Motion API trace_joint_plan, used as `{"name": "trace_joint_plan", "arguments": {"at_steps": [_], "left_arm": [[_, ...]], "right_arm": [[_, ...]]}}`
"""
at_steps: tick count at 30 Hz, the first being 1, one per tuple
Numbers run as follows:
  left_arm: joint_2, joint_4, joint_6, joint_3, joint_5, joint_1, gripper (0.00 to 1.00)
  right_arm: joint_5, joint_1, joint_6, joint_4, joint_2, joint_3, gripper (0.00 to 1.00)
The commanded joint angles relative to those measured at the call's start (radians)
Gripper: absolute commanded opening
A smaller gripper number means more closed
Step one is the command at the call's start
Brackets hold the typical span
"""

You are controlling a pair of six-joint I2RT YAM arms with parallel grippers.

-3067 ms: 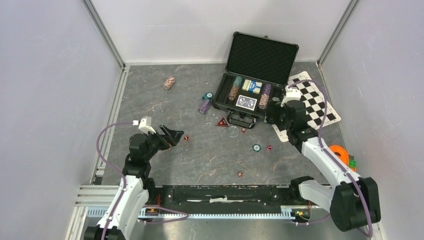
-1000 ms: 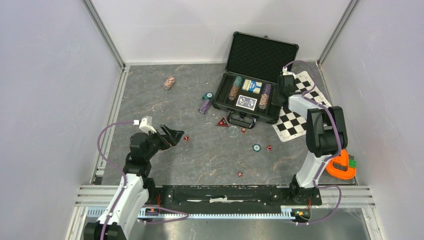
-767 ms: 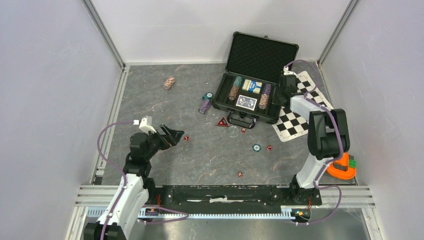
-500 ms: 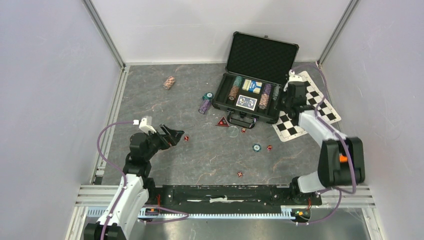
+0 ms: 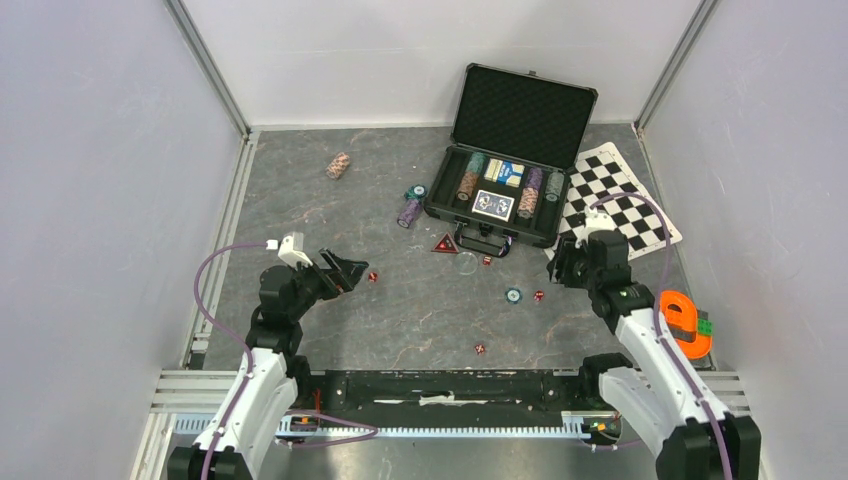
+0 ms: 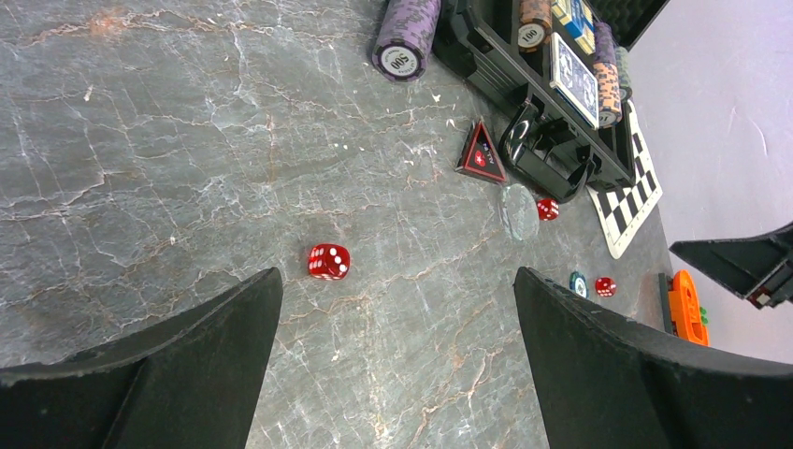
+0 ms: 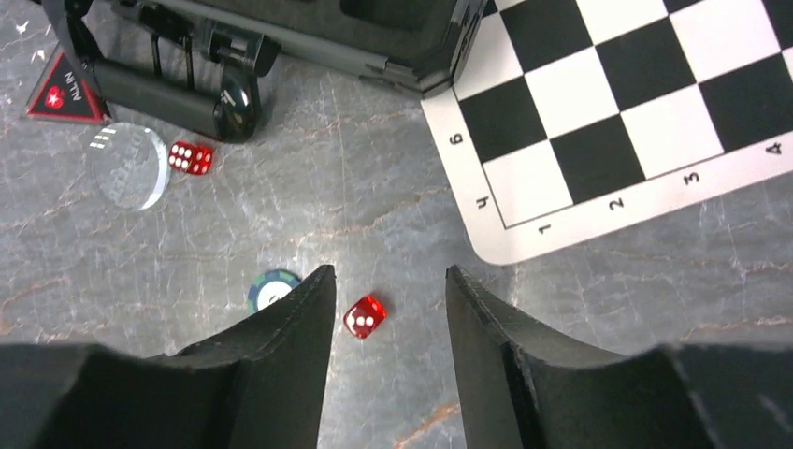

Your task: Pack up texas hold em set

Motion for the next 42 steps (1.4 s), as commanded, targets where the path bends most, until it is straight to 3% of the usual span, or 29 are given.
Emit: {"name": "trace_joint_plan", "arguments": {"at_steps": [1,4,5,7,17,22,28,34,42], "left_arm": [[-0.003,0.044,-0.001,0.000,0.017,0.002,1.00],[0.004,0.045,-0.001,0.003,0.020,0.002,1.00],[0.005,0.046,-0.001,0.003,0.020,0.003,1.00],[0.008,0.049,-0.002,0.003,0.022,0.002,1.00],[0.032,0.061,-0.005,0.008,0.029,0.001,1.00],[0.035,0.062,-0.003,0.007,0.034,0.002,1.00],[0.036,0.062,-0.001,0.007,0.032,0.003,1.00],[0.030,0.056,-0.001,0.007,0.034,0.002,1.00],[0.015,0.042,0.001,0.008,0.034,0.003,1.00]], "right_arm": [[-0.055,0.009,0.008,-0.100,-0.090,-0.018,0.56],[-0.093,0.024,0.009,-0.130,-0.106,-0.018,0.65],[-0.100,0.032,0.017,-0.131,-0.105,-0.020,0.74],[-0.088,0.047,0.019,-0.144,-0.092,-0.017,0.77],[0.023,0.108,0.091,-0.089,-0.043,-0.062,0.72],[0.157,0.159,0.090,-0.085,0.016,-0.038,0.71],[0.155,0.187,0.085,-0.055,0.109,-0.023,0.68],[0.135,0.213,0.103,-0.002,0.141,-0.038,0.56],[0.160,0.252,0.106,-0.004,0.183,-0.030,0.53]]}}
